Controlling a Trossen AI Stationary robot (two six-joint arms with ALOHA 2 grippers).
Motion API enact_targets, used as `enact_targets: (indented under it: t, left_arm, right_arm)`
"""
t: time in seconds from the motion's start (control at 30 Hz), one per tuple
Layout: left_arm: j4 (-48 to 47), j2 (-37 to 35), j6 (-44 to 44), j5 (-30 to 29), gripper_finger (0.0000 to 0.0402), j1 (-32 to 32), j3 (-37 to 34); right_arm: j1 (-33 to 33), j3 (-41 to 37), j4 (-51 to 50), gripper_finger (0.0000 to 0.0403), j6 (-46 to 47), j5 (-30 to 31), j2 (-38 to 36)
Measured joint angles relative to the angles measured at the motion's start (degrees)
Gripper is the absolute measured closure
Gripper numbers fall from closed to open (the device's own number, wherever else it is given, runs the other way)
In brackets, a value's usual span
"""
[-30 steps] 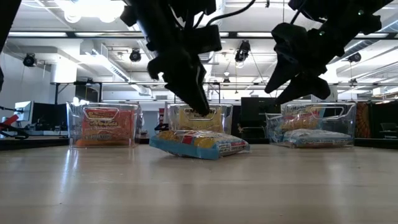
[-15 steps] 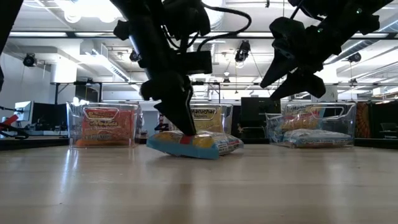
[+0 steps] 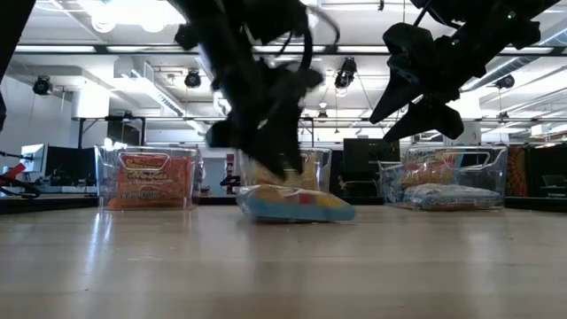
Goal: Sort Maruchan noodles
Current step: Put the blue noodle pack into the right transparent bin
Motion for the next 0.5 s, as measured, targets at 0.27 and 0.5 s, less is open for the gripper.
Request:
enact_targets:
  t: [0.27,0.5]
  left_arm:
    - [-5.6,-3.0,2.2,-0.2,0.0275,0.0,1.8]
    - [-8.1,-4.0,-4.0,-0.3,0.0275,0.0,-3.0]
  right_arm:
    - [0.0,0.0,0.0,0.0197,0.9,0.0,0.0]
    - [0.0,0.0,0.0,0.0197,1.3,0.0,0.0]
